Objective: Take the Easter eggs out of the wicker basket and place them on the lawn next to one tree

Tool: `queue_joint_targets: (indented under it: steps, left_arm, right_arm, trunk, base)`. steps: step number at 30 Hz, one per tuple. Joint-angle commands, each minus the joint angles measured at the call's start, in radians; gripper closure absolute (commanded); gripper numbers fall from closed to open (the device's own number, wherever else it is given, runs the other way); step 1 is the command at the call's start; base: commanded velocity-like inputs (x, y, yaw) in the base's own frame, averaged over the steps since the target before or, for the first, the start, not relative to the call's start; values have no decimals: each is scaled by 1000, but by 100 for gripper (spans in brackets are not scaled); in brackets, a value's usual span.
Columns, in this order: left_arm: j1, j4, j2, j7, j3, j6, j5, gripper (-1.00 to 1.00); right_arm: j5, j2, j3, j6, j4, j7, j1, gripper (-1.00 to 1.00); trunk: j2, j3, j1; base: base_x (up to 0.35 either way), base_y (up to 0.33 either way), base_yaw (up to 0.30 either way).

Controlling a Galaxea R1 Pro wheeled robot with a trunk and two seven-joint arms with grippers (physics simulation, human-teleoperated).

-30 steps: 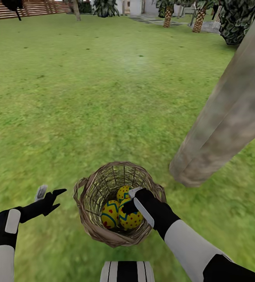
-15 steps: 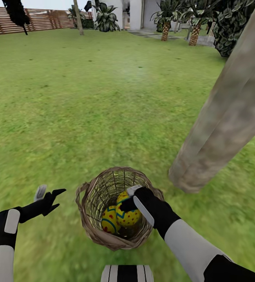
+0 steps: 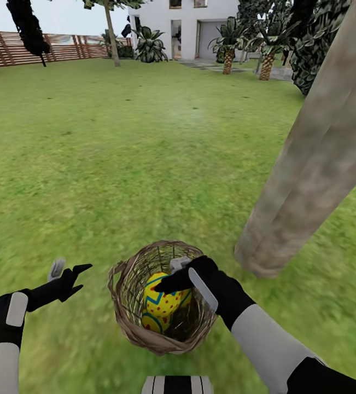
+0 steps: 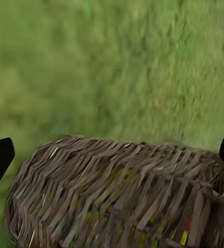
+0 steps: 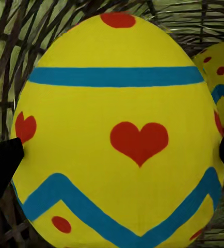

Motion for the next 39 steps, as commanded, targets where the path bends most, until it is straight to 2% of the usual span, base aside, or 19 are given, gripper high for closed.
queue_joint_targets:
  steps: [1,2,5,7,11,13,14,15,17,19,23,24,25,28,29,30,32,36,39]
  left_arm:
    - [-1,0,0,-7,3,5,-6,-100]
    - [-1,0,0,-7,3,5,-6,-100]
    - [-1,0,0,-7,3,5,-6,-100]
    - [-1,0,0,-7,1,4,-6,-100]
    - [-1,0,1,-7,2,4,-6,-100]
    - [-1,0,1,-6,-1,4,-7,-100]
    - [-1,0,1,-3,-2,3,-8,-100]
    - [-1,0,4,2,-3,4,-13,-100]
    - [-1,0,6,3,-4,3,-13,-100]
    - [-1,0,8,2,-3,3,-13,-100]
    - [-1,0,9,1,-3,2,-12,-100]
    - [-1,0,9,-1,-3,2,-12,-100]
    - [-1,0,9,-2,-3,2,-12,-100]
    - [-1,0,9,-3,-3,2,-12,-100]
    - [-1,0,8,-4,-3,2,-11,-100]
    - [-1,0,8,-4,-3,2,-11,-100]
    - [-1,0,8,-5,-3,2,-11,-100]
    - [-1,-1,32,-8,2,3,-7,-100]
    - [-1,-3,38,-8,7,4,-5,-100]
  right_arm:
    - [11,-2,-14,26,-17,36,-1,100]
    - [11,-12,-22,36,-41,50,-1,100]
    - [-1,-62,-34,53,-102,69,0,100]
    - [-38,-87,-37,67,-114,87,0,100]
    - [-127,-163,-36,73,-183,133,0,100]
    - [-264,-221,-34,72,-238,136,3,100]
    - [-317,-249,-33,71,-263,136,7,100]
    - [-386,-290,-33,67,-305,192,11,100]
    - [-391,-298,-33,63,-306,327,12,100]
    - [-392,-299,-33,60,-301,406,12,100]
    - [-394,-299,-39,59,-299,432,12,100]
    - [-395,-299,-61,59,-299,433,12,100]
    - [-394,-298,-107,59,-299,435,14,100]
    - [-395,-300,-159,59,-299,435,18,100]
    - [-395,-302,-198,59,-299,445,30,100]
    - [-395,-304,-235,59,-299,469,44,100]
    - [-395,-304,-283,59,-294,524,55,100]
    - [-395,-304,-314,59,-250,556,63,100]
    - [-395,-304,-342,59,-218,559,86,100]
  trunk:
    - [0,3,-1]
    - [0,7,-1]
    - [1,19,-2]
    - [1,26,-3]
    - [2,42,-5]
    - [3,50,-6]
    - [3,53,-6]
    - [3,57,-7]
    - [4,65,-8]
    - [4,73,-9]
    - [5,88,-10]
    - [5,92,-11]
    - [6,96,-11]
    - [6,108,-13]
    - [7,113,-13]
    - [7,118,-14]
    - [7,128,-15]
    - [8,148,-16]
    - [9,163,-18]
  base:
    - [0,0,0]
    - [0,0,0]
    - [0,0,0]
    - [0,0,0]
    - [0,0,0]
    - [0,0,0]
    - [0,0,0]
    - [0,0,0]
    - [0,0,0]
    - [-86,0,0]
    - [-311,0,0]
    - [-341,0,0]
    - [-342,0,0]
    - [-274,0,-32]
    - [-45,0,-174]
    - [-18,0,-196]
    - [-7,0,-205]
    - [-3,0,-211]
    - [-231,0,-211]
